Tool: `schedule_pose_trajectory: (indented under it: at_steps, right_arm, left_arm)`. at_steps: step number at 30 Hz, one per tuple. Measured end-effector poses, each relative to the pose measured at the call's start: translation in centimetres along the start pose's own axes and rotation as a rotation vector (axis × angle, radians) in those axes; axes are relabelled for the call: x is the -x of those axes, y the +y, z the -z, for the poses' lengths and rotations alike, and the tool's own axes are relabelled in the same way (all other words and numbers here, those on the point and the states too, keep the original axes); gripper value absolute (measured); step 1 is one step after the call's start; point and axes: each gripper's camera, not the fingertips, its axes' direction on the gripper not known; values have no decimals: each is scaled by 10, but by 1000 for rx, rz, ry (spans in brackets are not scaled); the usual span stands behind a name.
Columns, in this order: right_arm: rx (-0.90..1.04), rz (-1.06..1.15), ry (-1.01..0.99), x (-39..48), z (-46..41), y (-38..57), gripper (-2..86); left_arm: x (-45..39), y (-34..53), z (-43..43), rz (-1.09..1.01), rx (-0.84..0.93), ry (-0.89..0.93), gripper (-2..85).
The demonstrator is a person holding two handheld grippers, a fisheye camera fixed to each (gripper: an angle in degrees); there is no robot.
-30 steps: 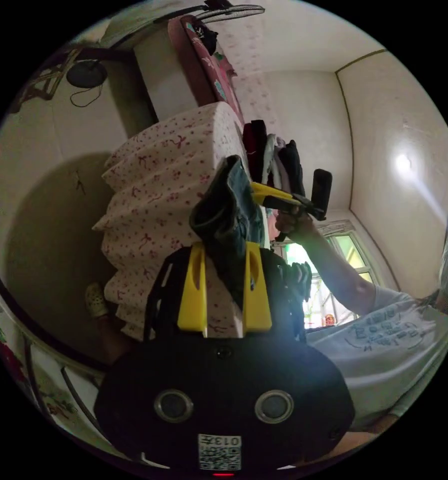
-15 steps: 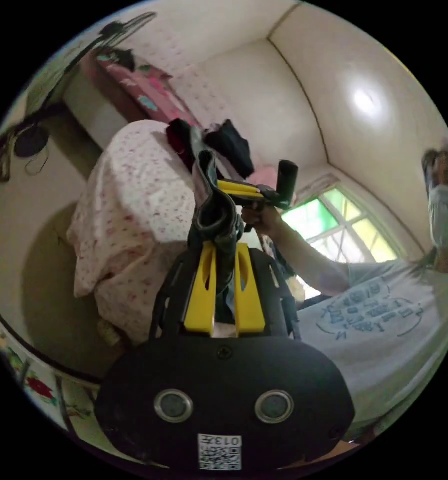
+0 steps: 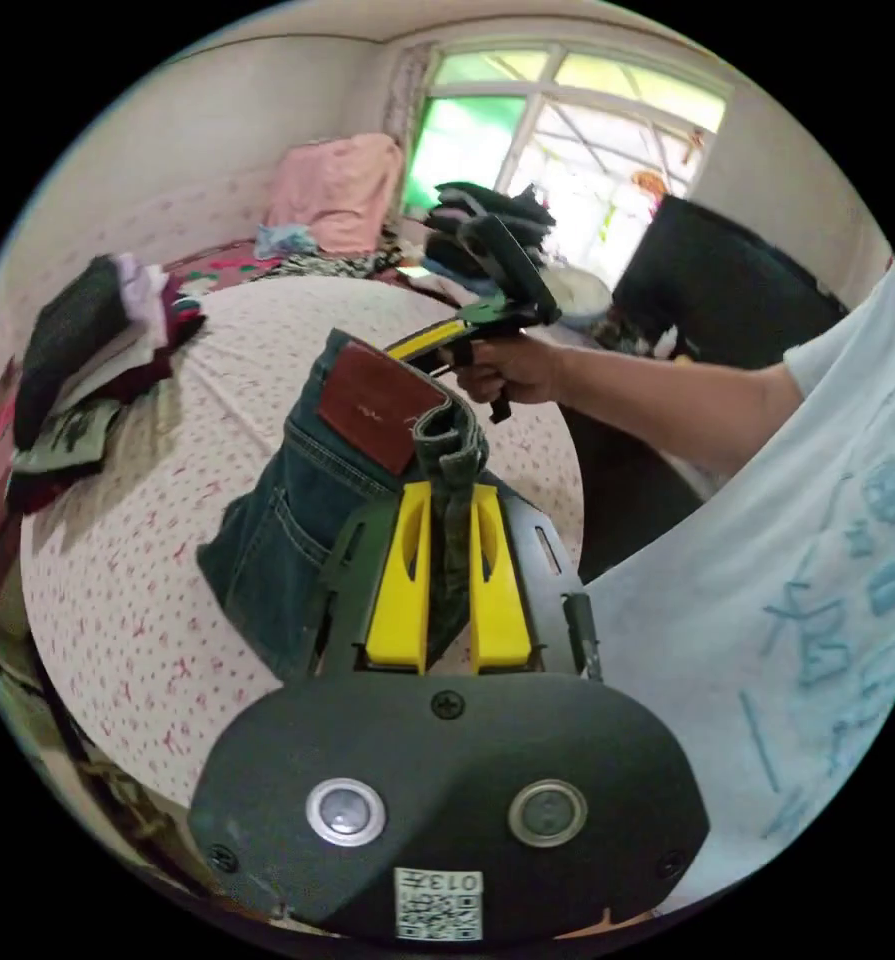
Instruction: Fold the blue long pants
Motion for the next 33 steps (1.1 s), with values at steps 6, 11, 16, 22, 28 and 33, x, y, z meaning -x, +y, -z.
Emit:
schedule_pose_trajectory:
  at_steps: [6, 11, 16, 22, 28, 33]
  right_arm:
    - [59, -467, 110, -43, 20, 153, 67]
    - [-57, -664, 10, -41, 42, 224, 104]
    - [-7, -596, -34, -22, 18, 220, 118]
    - [95, -618, 1, -22, -8, 216, 108]
    - [135, -610, -25, -1, -24, 215, 69]
    - [32, -504, 13, 34, 6, 208, 33]
  left_arm:
    - [-56, -9, -155, -211, 366, 14, 109]
    - [-76, -20, -145, -257, 306, 105, 114]
    - [-29, -6, -110, -11, 174, -74, 115]
    - [39, 33, -130, 260, 278, -106, 140]
    - [35, 30, -146, 256, 271, -164, 140]
    - [36, 25, -129, 282, 191, -109, 131]
